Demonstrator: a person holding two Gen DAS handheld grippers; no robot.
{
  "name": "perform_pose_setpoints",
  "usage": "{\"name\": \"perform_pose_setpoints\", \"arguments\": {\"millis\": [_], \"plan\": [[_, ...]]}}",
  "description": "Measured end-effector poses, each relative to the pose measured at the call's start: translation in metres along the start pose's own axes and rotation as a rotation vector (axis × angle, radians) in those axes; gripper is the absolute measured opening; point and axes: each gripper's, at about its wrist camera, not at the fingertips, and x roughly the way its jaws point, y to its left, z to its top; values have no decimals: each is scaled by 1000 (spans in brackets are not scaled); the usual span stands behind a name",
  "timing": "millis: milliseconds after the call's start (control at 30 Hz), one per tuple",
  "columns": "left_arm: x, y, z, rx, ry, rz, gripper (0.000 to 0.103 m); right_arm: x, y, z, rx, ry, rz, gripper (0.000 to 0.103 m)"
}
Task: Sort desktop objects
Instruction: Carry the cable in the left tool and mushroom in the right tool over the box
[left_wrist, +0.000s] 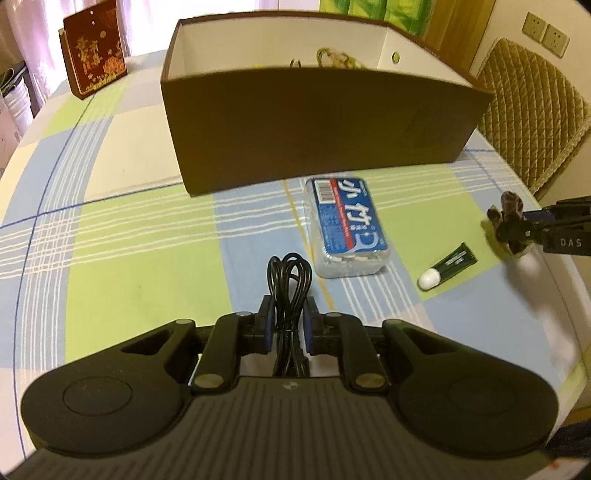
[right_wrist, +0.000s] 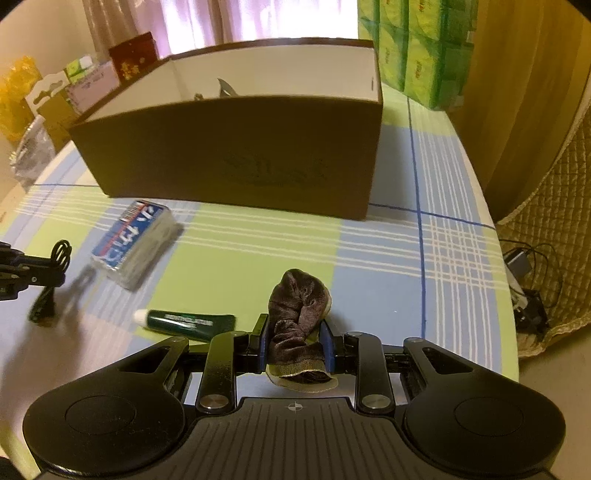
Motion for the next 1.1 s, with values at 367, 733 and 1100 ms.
{"name": "perform_pose_setpoints", "arguments": {"millis": [367,733,1100], "plan": [[-24,-3,-2,-21,-36,9,11,-13,7,8,-13,-43,40,25],[-55,-11,21,-14,-148,-4,10,-20,0,15,-13,-66,49,25],[-81,-22,60,23,-261,-39,10,-31,-4,48,-38,-142,71,25]]}}
